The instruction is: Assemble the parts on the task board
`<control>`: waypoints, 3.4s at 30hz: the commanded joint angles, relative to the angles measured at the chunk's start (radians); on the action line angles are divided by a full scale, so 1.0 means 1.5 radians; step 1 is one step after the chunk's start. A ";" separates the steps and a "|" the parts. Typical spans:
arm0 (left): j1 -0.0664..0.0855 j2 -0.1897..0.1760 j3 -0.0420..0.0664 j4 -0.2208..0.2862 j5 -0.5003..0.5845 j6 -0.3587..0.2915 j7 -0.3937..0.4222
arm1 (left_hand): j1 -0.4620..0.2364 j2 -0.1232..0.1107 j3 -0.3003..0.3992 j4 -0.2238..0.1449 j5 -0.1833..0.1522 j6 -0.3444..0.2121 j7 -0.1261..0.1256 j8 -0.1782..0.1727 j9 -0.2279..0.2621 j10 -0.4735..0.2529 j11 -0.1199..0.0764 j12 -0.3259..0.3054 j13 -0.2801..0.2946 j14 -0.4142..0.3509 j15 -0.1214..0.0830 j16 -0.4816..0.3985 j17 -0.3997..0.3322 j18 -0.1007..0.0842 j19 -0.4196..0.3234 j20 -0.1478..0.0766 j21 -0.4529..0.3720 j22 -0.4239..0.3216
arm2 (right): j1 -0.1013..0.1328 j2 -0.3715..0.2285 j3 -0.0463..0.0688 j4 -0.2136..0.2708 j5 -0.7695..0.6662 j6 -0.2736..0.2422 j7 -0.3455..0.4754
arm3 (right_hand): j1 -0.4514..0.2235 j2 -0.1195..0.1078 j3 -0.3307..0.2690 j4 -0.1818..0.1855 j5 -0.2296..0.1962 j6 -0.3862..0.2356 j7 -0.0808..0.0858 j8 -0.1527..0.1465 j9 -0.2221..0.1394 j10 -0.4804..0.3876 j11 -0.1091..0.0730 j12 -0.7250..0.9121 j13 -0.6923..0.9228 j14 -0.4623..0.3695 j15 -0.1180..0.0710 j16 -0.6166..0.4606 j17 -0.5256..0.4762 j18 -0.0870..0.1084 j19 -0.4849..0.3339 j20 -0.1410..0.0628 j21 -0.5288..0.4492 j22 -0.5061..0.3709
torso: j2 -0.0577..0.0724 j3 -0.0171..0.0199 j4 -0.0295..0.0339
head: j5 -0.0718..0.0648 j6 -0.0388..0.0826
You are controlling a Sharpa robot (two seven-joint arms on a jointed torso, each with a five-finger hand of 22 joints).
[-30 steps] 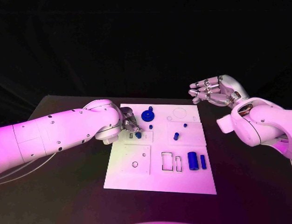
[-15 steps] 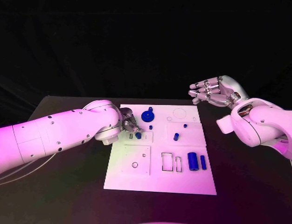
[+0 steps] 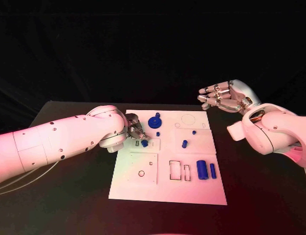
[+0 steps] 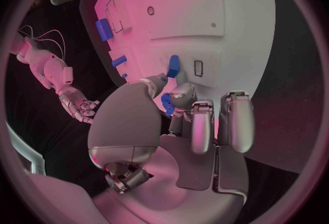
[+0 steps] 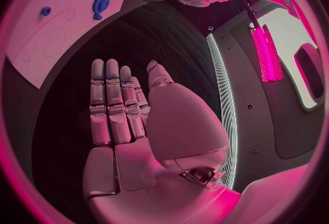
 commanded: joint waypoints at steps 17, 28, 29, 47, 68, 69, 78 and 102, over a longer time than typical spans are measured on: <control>0.000 -0.001 0.000 0.001 0.008 0.013 -0.005 | -0.025 0.007 -0.056 0.001 0.003 0.010 0.001 -0.013 -0.005 -0.002 0.004 0.004 0.003 0.069 0.000 0.002 0.176 -0.008 0.004 0.001 0.002 0.057 | 0.000 -0.001 0.000 0.000 -0.001 0.009 0.003 | -0.007 0.001 -0.002 -0.001 -0.003 -0.006 -0.001 -0.002 0.000 -0.002 0.003 -0.004 -0.001 -0.004 0.001 -0.002 -0.002 0.007 -0.004 0.002 -0.004 -0.002 | 0.000 -0.0001 0.0001 | 0.001 0.001; 0.000 -0.002 0.000 0.001 0.009 0.016 -0.005 | -0.033 0.016 -0.102 0.001 0.003 0.014 0.002 -0.019 -0.008 -0.002 0.005 0.004 0.004 0.069 0.001 0.002 0.176 -0.008 0.004 0.001 0.002 0.058 | 0.000 -0.001 0.000 0.000 0.000 0.010 0.003 | -0.010 0.001 -0.003 -0.001 -0.003 -0.007 0.000 -0.002 0.000 -0.004 0.004 -0.005 -0.002 -0.008 0.002 -0.002 -0.003 0.007 -0.005 0.003 -0.006 -0.005 | 0.000 -0.0002 0.0001 | 0.001 0.000; 0.000 -0.002 0.000 0.001 0.009 0.016 -0.005 | -0.037 0.018 -0.109 0.001 0.003 0.014 0.002 -0.019 -0.008 -0.002 0.005 0.004 0.004 0.069 0.001 0.002 0.176 -0.008 0.004 0.001 0.002 0.058 | 0.000 -0.001 0.000 -0.001 0.000 0.010 0.003 | -0.010 0.001 -0.003 -0.001 -0.003 -0.008 0.000 -0.002 0.000 -0.004 0.004 -0.005 -0.002 -0.008 0.002 -0.002 -0.003 0.007 -0.006 0.003 -0.007 -0.005 | 0.000 -0.0001 -0.0001 | 0.001 0.000; 0.000 -0.008 0.000 0.003 0.015 0.035 0.000 | -0.018 0.037 -0.243 0.000 0.004 0.018 0.002 -0.031 -0.010 -0.006 0.005 0.001 0.002 0.069 0.001 0.002 0.176 -0.009 0.005 0.002 0.002 0.061 | -0.002 0.000 0.000 -0.003 0.000 0.010 0.002 | -0.013 0.001 -0.005 -0.002 -0.003 -0.010 0.002 -0.002 0.000 -0.007 0.006 -0.005 -0.004 -0.016 0.004 -0.002 -0.007 0.007 -0.009 0.005 -0.011 -0.011 | 0.000 -0.0001 0.0005 | 0.001 -0.001; 0.000 -0.013 0.001 0.004 0.020 0.044 0.001 | 0.018 0.041 -0.257 -0.001 0.004 0.020 0.002 -0.034 -0.012 -0.008 0.005 -0.004 -0.002 0.069 0.001 0.002 0.176 -0.009 0.006 0.002 0.002 0.062 | -0.003 0.000 0.000 -0.004 0.000 0.011 0.001 | -0.012 0.001 -0.005 -0.003 -0.002 -0.011 0.002 -0.002 0.000 -0.008 0.006 -0.005 -0.004 -0.017 0.005 -0.002 -0.008 0.007 -0.010 0.006 -0.012 -0.012 | 0.000 0.0000 -0.0001 | 0.001 -0.002; 0.000 -0.013 0.001 0.004 0.022 0.043 0.001 | 0.021 0.042 -0.257 -0.001 0.004 0.020 0.002 -0.034 -0.012 -0.008 0.005 -0.004 -0.002 0.069 0.001 0.002 0.176 -0.009 0.006 0.002 0.002 0.062 | -0.003 0.000 0.000 -0.004 0.000 0.011 0.000 | -0.012 0.001 -0.004 -0.003 -0.002 -0.011 0.002 -0.002 0.000 -0.008 0.006 -0.005 -0.004 -0.017 0.005 -0.002 -0.008 0.007 -0.010 0.006 -0.012 -0.012 | 0.000 0.0000 -0.0002 | 0.001 -0.003; 0.000 -0.017 0.001 0.005 0.042 0.042 0.000 | 0.058 0.059 -0.242 -0.002 0.004 0.022 0.000 -0.037 -0.013 -0.009 0.003 -0.005 -0.003 0.069 0.000 0.002 0.176 -0.009 0.006 0.002 0.002 0.062 | -0.004 0.000 0.000 -0.004 0.000 0.010 -0.001 | -0.011 0.001 -0.004 -0.004 -0.001 -0.011 0.002 -0.002 0.000 -0.008 0.006 -0.005 -0.004 -0.018 0.005 -0.002 -0.009 0.007 -0.010 0.006 -0.013 -0.013 | 0.000 0.0001 0.0002 | 0.002 -0.003; 0.000 -0.020 0.001 0.001 0.131 0.026 0.005 | 0.181 0.068 -0.119 -0.010 0.005 0.019 -0.006 -0.040 -0.010 -0.012 -0.003 -0.018 -0.012 0.069 -0.007 0.002 0.176 -0.009 0.006 -0.002 0.002 0.065 | -0.006 0.002 0.000 -0.009 0.000 0.009 -0.001 | -0.009 0.003 -0.003 -0.006 0.003 -0.012 0.002 -0.002 0.000 -0.009 0.006 -0.005 -0.004 -0.018 0.005 -0.001 -0.010 0.008 -0.010 0.007 -0.013 -0.015 | 0.000 0.0007 -0.0007 | 0.002 -0.003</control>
